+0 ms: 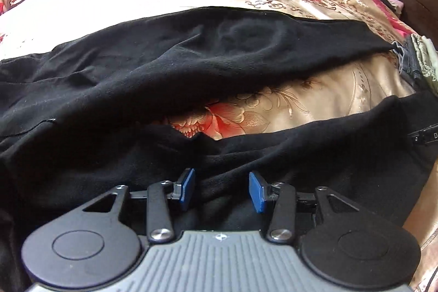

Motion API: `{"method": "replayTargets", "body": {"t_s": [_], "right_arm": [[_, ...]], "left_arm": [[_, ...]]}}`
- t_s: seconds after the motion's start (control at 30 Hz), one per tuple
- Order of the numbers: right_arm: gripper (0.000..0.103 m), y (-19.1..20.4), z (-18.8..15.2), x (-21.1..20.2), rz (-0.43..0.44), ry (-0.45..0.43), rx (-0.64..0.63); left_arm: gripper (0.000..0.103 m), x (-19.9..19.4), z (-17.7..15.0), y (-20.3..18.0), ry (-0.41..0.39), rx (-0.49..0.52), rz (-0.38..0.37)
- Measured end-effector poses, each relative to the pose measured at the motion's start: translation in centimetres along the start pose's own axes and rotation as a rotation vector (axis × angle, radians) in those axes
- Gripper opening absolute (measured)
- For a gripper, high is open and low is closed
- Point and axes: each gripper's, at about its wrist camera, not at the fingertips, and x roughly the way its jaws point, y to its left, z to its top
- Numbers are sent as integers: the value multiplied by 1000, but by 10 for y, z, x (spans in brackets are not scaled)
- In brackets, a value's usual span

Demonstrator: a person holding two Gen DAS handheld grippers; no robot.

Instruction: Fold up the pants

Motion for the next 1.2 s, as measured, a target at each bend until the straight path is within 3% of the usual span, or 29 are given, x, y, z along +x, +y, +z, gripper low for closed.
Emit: {"method": "replayTargets", "body": {"t_s": [0.2,0.27,0.47,0.6,0.7,0.77,0.97,1.1,1.2], "right_arm": [[24,48,51,-37,97,-117,-256],[26,73,79,-32,155,-139,-363],[29,168,164,12,273,-199,-637],[29,221,207,43,269,-199,-772],[31,245,232,60,276,-180,-813],[36,258,245,70,284,-151,-851],[37,286,258,102,251,-71,-1012],[38,291,262,112,271,-53,-1006],[39,292,263,110,274,-60,-1015]], "left_arm": [[58,-30,35,39,-78,-13,-39],[59,-36,51,60,-104,24,-6],[64,-25,105,160,-117,161,196],[64,-15,133,219,-114,165,235],[65,-1,144,242,-77,216,255],[68,11,146,254,-43,238,259],[74,36,145,272,40,313,234],[81,45,143,283,89,359,236],[81,48,149,298,110,308,220]]}}
